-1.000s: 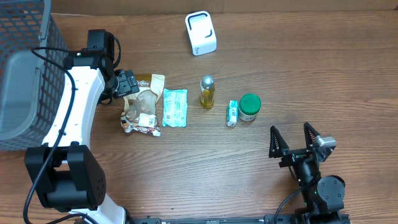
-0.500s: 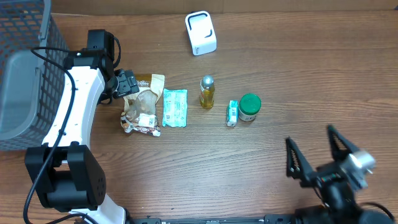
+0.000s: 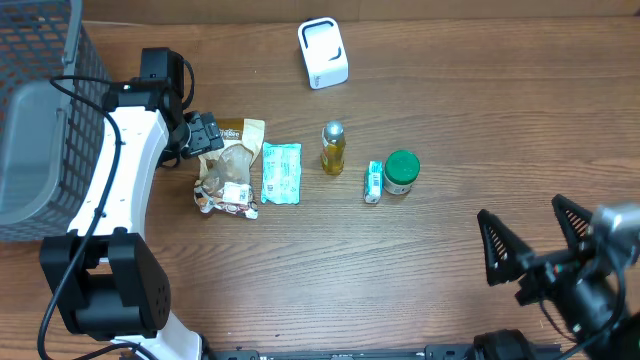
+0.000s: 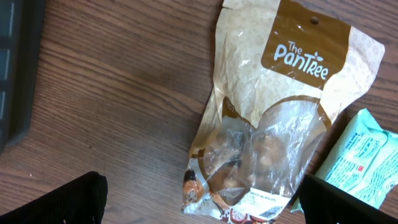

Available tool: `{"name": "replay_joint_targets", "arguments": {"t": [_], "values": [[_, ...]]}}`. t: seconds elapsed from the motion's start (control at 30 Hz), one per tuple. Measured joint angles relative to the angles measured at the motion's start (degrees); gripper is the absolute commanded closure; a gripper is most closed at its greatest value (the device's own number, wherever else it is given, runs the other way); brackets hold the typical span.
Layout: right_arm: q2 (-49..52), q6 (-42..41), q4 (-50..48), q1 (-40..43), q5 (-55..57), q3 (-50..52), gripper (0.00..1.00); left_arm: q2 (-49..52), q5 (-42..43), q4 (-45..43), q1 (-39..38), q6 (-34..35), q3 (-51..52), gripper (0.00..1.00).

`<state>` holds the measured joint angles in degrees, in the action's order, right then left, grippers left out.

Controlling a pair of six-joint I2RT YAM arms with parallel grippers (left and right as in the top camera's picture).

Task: Scan the item barcode
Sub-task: 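Raise the right gripper from rest toward the table items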

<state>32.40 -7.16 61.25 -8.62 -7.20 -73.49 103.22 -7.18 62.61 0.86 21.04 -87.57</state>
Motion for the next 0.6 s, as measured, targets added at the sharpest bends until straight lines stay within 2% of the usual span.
{"name": "replay_joint_targets", "arguments": {"t": [0.07,0.2,0.6], "values": [[7.1,-0.1,8.1,0.0,-0.3,-8.7,0.0,0.0,-0.1,0.0,0.0,0.0,0.1,0.0],[17.4,-0.2,14.0,0.0,-4.2,-17.5,0.0,0.0,-0.2,0.0,0.0,0.0,0.1,0.0],[31.8,-0.3,16.5,0.0,-9.3,-18.4,0.0,0.0,-0.2,0.0,0.0,0.0,0.1,0.0]]}}
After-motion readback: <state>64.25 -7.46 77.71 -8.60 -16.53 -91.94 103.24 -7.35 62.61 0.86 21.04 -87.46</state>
